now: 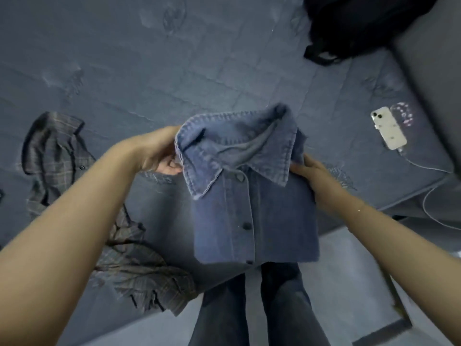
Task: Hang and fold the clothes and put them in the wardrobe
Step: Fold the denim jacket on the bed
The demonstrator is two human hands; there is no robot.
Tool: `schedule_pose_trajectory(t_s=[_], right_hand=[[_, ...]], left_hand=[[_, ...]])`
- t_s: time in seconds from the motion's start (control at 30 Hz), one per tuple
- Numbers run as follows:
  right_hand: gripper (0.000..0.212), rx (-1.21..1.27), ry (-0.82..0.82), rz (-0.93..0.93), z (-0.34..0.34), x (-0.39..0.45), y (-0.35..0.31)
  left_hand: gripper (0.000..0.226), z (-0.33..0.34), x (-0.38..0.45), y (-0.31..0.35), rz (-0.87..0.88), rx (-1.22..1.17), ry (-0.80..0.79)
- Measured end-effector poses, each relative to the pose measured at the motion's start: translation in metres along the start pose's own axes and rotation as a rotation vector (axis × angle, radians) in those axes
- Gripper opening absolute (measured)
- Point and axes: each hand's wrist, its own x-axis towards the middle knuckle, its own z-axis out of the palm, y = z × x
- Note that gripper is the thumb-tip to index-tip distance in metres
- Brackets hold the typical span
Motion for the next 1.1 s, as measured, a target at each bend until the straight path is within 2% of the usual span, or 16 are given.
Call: schedule_pose_trajectory(t_s=[0.1,0.17,0.23,0.27,0.33,0.47,0.57,0.67,0.83,0.93,1.0,1.07,1.1], right_hand=[[0.034,-0.072,0.126,0.109,-0.024,0.04,0.04],[0.035,-0.204,0.27,0.175,-0.043,0.06,0.082],[0.034,-0.31,0.355,0.231,-0.055,0.063,0.117],[0.033,-0.304,0.385,0.257,-0.058,0.06,0.131],[0.028,-0.229,0.419,0.271,-0.058,0.043,0.149],[0.028,-0.169,0.397,0.232,-0.046,-0.01,0.169],[0.027,-0.225,0.402,0.267,-0.038,-0.035,0.183],[0.018,-0.284,0.419,0.234,-0.041,-0.046,0.19],[0.026,-0.356,0.365,0.277,-0.047,-0.064,0.205],[0.019,-0.366,0.375,0.264,-0.044,-0.064,0.207],[0.009,-0.307,0.402,0.228,-0.041,-0.059,0.199],[0.026,-0.276,0.422,0.15,-0.039,-0.052,0.188],[0.031,-0.31,0.433,0.099,-0.037,-0.045,0.179]], left_hand=[[0.053,0.018,0.043,-0.033,-0.042,-0.224,0.032],[0.048,0.042,0.074,-0.073,-0.001,-0.397,0.114],[0.049,0.073,0.092,-0.114,0.011,-0.34,0.185],[0.049,0.088,0.095,-0.134,0.003,-0.307,0.172],[0.048,0.116,0.093,-0.172,-0.001,-0.364,0.129],[0.034,0.144,0.076,-0.216,0.073,-0.48,0.326],[0.023,0.15,0.07,-0.23,0.109,-0.526,0.4],[0.025,0.155,0.065,-0.245,0.151,-0.477,0.46],[0.025,0.169,0.059,-0.28,0.119,-0.415,0.547],[0.01,0.168,0.06,-0.284,0.135,-0.395,0.538],[0.024,0.16,0.062,-0.269,0.176,-0.382,0.525],[0.038,0.146,0.062,-0.241,0.258,-0.289,0.617],[0.036,0.138,0.062,-0.221,0.322,-0.208,0.696]])
